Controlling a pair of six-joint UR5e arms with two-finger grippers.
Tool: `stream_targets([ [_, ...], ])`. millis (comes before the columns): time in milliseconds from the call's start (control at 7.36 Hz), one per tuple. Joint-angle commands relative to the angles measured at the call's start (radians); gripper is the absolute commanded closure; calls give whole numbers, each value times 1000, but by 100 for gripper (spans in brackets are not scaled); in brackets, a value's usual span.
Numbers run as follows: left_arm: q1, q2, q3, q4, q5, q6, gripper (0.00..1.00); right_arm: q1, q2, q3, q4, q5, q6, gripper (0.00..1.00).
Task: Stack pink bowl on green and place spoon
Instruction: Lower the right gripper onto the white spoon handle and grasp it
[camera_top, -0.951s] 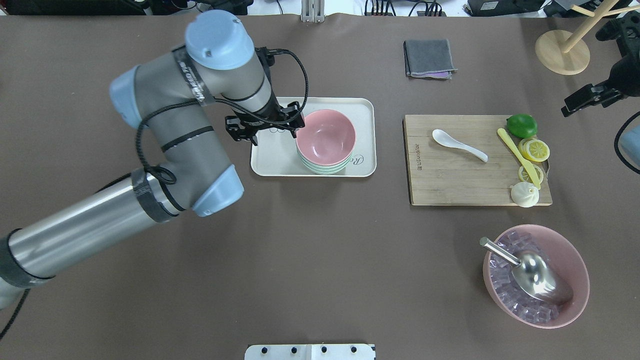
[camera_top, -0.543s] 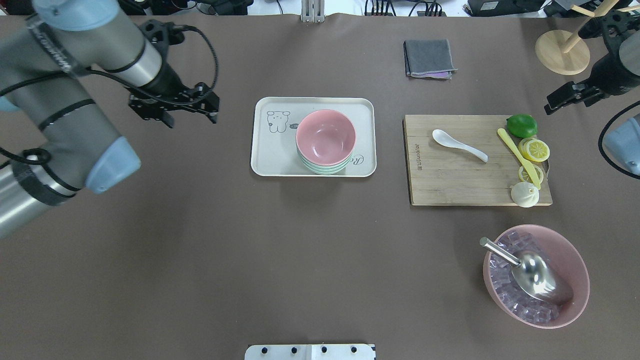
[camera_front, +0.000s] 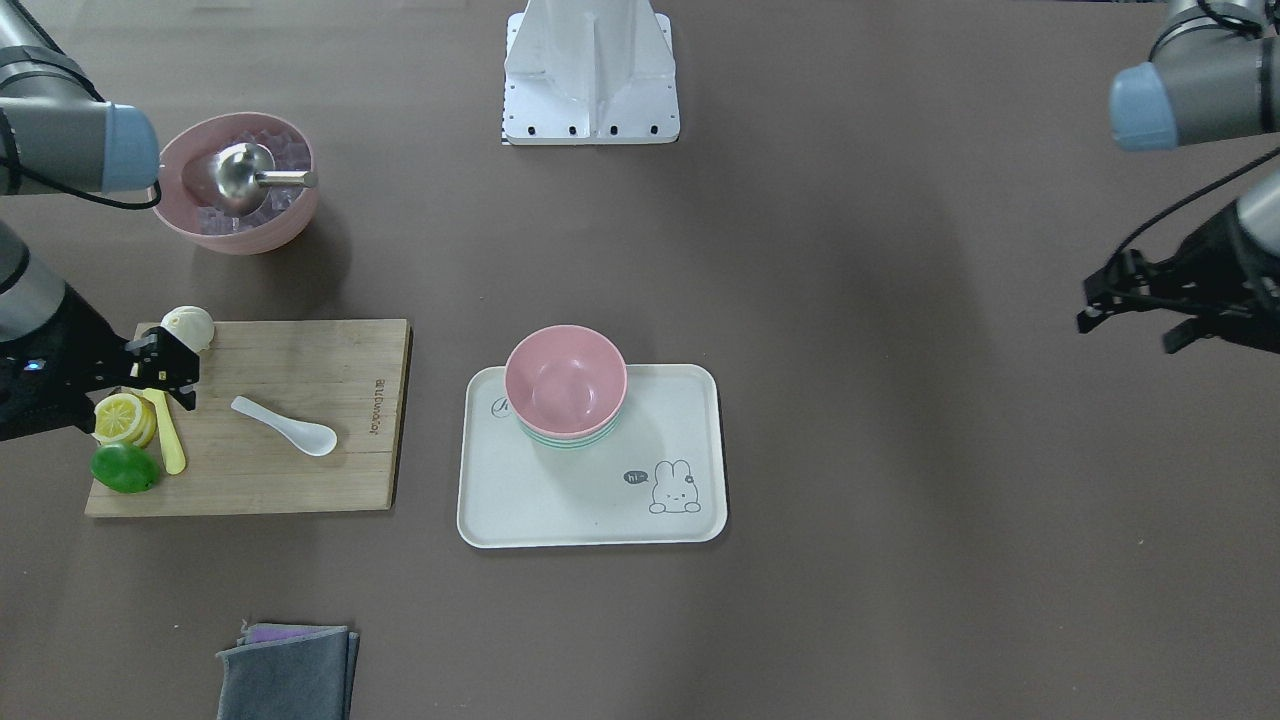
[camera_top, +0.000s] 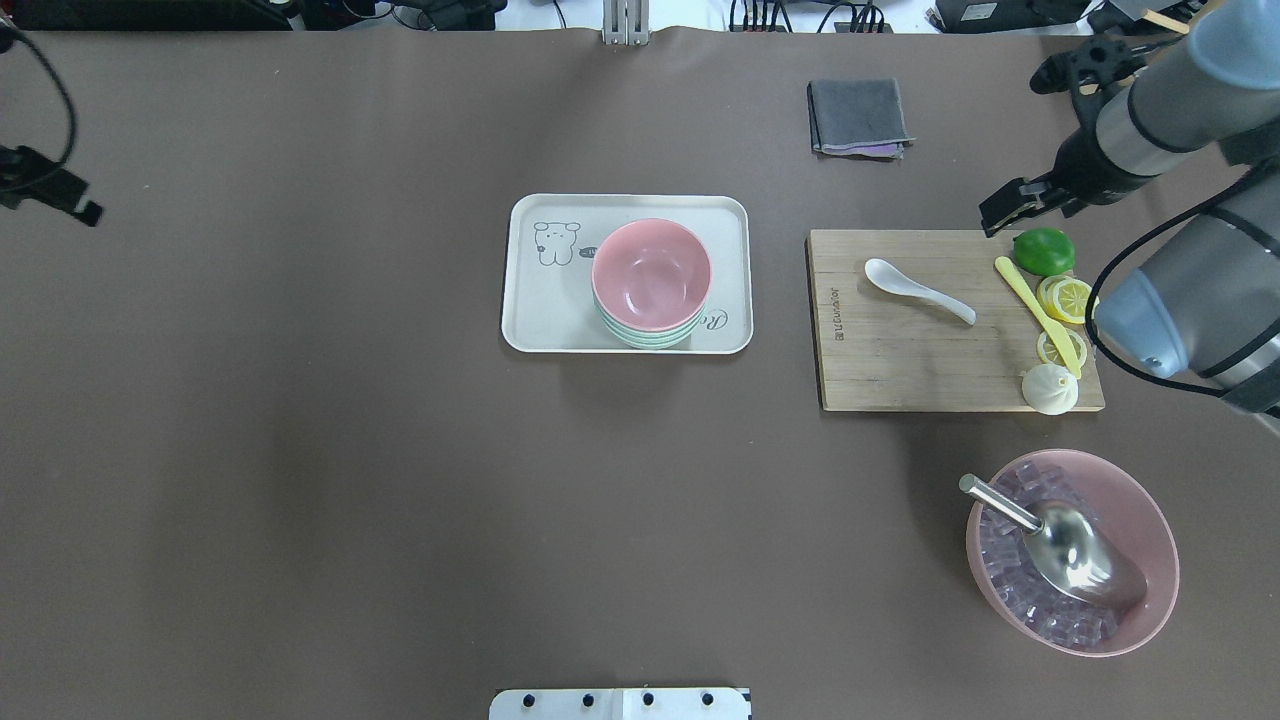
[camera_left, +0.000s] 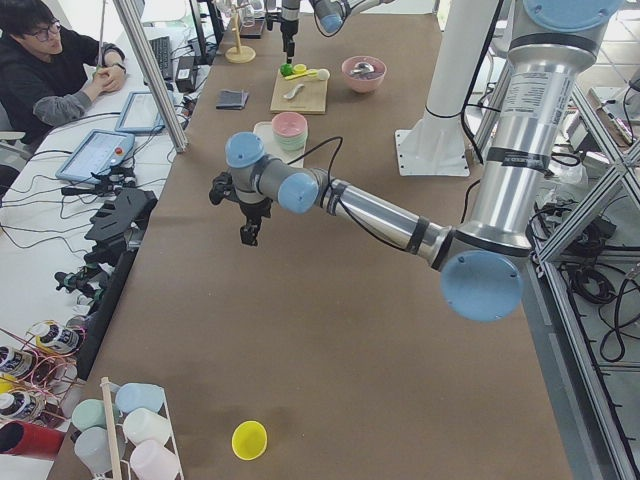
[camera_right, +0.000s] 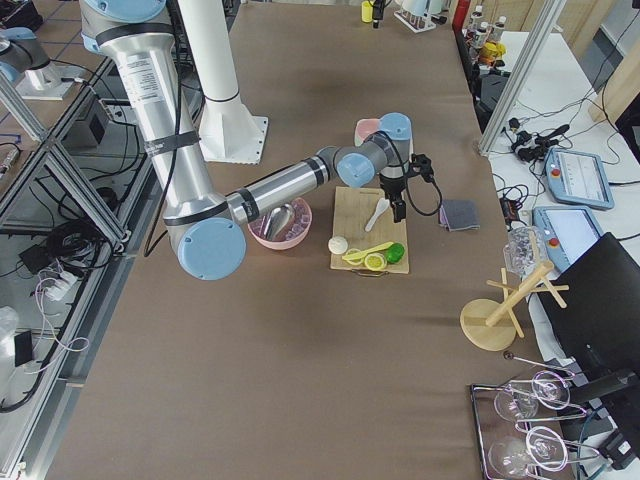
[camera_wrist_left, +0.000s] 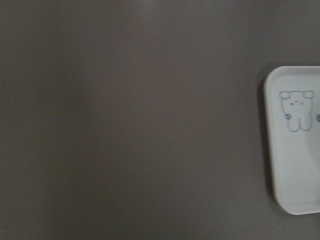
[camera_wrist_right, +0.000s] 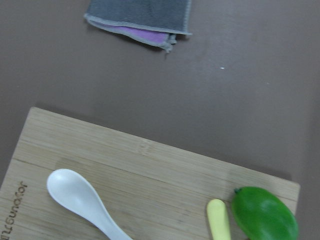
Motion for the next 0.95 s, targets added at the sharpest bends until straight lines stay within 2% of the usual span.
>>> stream_targets([
  [0, -157, 107, 71, 0, -10, 309, 1, -90, -2, -5, 95, -55, -92, 1],
  [272, -186, 140, 79, 2, -20, 363, 1, -109, -5, -13, 89, -41, -315, 2],
  [407, -186, 140, 79, 2, -21, 363, 1, -109, -7, -33, 83, -41, -420, 7],
  [679, -186, 140, 81, 2, -21, 363, 1, -117, -7, -82, 91, -38, -505, 12],
  [815, -186, 142, 81, 2, -27, 363, 1, -132, -7, -88, 92, -38, -511, 21],
])
